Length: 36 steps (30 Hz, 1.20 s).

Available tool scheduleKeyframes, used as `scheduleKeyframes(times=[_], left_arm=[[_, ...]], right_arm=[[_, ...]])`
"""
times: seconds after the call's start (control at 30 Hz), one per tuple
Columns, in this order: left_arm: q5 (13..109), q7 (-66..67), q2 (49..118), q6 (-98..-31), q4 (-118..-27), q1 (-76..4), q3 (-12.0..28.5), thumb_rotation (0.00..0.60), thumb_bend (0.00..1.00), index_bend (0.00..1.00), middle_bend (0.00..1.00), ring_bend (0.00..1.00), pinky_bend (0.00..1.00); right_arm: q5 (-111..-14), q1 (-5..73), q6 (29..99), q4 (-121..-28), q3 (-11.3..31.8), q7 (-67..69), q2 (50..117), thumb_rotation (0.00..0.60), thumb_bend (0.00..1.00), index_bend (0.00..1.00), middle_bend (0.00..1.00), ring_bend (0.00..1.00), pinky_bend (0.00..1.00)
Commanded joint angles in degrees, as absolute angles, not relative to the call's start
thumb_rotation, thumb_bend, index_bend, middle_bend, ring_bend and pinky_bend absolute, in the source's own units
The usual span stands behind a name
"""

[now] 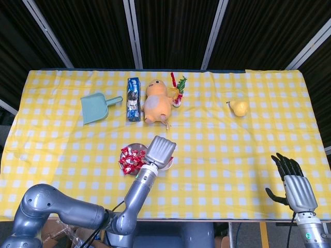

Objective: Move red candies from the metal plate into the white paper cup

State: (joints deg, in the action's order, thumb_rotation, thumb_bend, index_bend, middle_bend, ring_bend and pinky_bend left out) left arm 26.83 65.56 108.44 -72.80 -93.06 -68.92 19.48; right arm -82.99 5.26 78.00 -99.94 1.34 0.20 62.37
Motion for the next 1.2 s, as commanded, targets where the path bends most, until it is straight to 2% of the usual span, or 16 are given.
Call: scheduleKeyframes(times=[0.03, 0.5, 0.77, 1.07, 1.2], left_arm=[[26.90, 65.31, 109.62, -72.53, -91.81, -69.48, 19.07, 0.600, 0.46, 0.57, 0.70, 0.86, 0.96], [28.86, 62.53, 111.08, -71.76, -88.86, -67.88, 16.53, 0.600, 0.44, 0.56, 0.69, 0.86, 0.96], [29.72, 61.84, 110.73, -71.63, -89.08, -67.04, 16.05, 0.600, 0.32, 0.50, 0.62, 0.85, 0.96], [30.39, 62.01, 110.54, -72.16, -89.84, -66.67, 16.14, 0.600, 0.30, 0.42, 0.53, 0.85, 0.96], [30.55, 62.12, 110.43, -72.32, -90.22, -66.51, 16.18, 0.600, 0.30, 0.40, 0.52, 0.84, 0.96]], right_arm=[[-82.91, 5.26, 77.96, -100.01, 1.38, 0.41, 62.29, 0.600, 0.34, 0.00, 0.00, 0.00, 0.00], [-82.93, 5.22, 78.28, -100.13, 1.53, 0.57, 62.36, 0.600, 0.34, 0.00, 0.00, 0.00, 0.00], [-82.92, 5.23, 78.30, -100.18, 1.55, 0.54, 62.36, 0.600, 0.34, 0.00, 0.00, 0.00, 0.00], [-83.16, 5.12, 78.51, -100.14, 1.45, 0.57, 62.35, 0.600, 0.34, 0.00, 0.00, 0.00, 0.00], [-83.23, 5.09, 78.60, -100.13, 1.45, 0.54, 62.36, 0.600, 0.34, 0.00, 0.00, 0.00, 0.00]])
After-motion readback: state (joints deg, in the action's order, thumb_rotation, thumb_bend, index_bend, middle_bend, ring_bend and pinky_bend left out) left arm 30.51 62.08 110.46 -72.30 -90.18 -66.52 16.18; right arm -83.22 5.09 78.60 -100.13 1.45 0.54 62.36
